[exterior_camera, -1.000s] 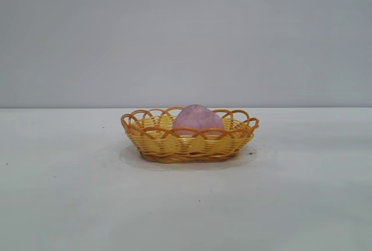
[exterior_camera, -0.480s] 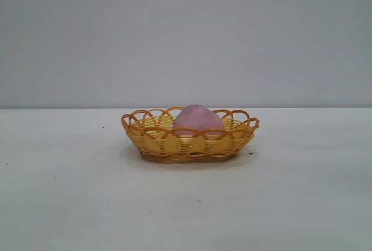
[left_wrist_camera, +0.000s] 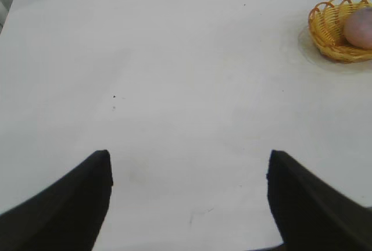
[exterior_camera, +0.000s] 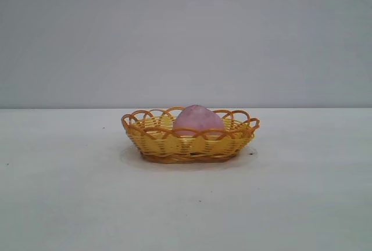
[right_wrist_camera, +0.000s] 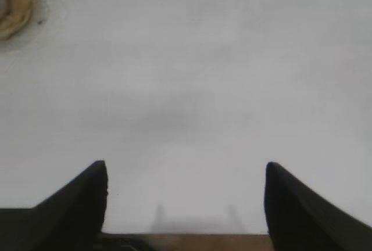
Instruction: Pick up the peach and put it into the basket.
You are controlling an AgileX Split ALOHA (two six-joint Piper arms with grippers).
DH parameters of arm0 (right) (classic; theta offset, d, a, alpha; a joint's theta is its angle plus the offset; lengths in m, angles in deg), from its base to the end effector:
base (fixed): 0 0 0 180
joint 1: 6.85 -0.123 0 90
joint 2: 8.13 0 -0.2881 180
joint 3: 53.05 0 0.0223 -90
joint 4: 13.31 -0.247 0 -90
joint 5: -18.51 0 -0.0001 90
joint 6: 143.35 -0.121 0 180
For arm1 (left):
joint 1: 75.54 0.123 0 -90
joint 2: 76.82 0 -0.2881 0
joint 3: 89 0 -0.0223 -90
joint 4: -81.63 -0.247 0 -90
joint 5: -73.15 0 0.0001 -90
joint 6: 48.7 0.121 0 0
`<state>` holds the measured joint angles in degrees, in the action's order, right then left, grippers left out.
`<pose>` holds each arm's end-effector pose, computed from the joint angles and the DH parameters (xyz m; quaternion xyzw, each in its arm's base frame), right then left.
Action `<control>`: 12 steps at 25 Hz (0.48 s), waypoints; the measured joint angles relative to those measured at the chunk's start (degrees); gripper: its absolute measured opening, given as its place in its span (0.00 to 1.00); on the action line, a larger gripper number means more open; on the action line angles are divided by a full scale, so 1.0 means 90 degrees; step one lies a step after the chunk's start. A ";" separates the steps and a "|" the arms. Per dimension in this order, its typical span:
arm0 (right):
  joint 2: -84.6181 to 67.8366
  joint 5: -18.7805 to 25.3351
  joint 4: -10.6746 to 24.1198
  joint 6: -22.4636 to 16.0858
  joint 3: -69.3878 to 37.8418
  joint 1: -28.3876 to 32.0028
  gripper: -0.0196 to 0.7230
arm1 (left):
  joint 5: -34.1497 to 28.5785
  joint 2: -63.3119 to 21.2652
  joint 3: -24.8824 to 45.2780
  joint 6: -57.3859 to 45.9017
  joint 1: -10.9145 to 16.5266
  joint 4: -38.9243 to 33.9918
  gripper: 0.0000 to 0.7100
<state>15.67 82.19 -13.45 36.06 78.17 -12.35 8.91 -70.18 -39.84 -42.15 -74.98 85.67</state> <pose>0.0487 0.0050 0.2470 -0.0397 0.9272 0.0210 0.3719 0.0102 -0.0076 0.2532 0.0478 0.8643 -0.0041 0.5006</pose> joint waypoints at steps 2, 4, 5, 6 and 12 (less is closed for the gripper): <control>-0.0187 0.0008 0.0000 0.0000 0.0000 0.0000 0.75 | 0.0000 0.0000 0.0000 0.0000 0.0000 0.0000 0.74; -0.0347 0.0037 0.0000 0.0000 -0.0046 0.0000 0.75 | 0.0000 0.0000 0.0000 0.0000 0.0000 0.0000 0.74; -0.0454 0.0067 0.0000 0.0000 -0.0053 0.0000 0.75 | 0.0000 0.0000 0.0000 0.0000 0.0000 0.0000 0.74; -0.0532 0.0077 0.0000 0.0000 -0.0056 0.0000 0.75 | 0.0000 0.0000 0.0000 0.0000 0.0000 0.0000 0.74; -0.1407 0.0112 0.0000 0.0000 -0.0056 0.0000 0.75 | 0.0000 0.0000 0.0000 0.0000 0.0000 0.0000 0.74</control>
<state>3.01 83.20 -13.45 36.06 77.67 -12.35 8.91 -70.18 -39.84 -42.15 -74.98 85.67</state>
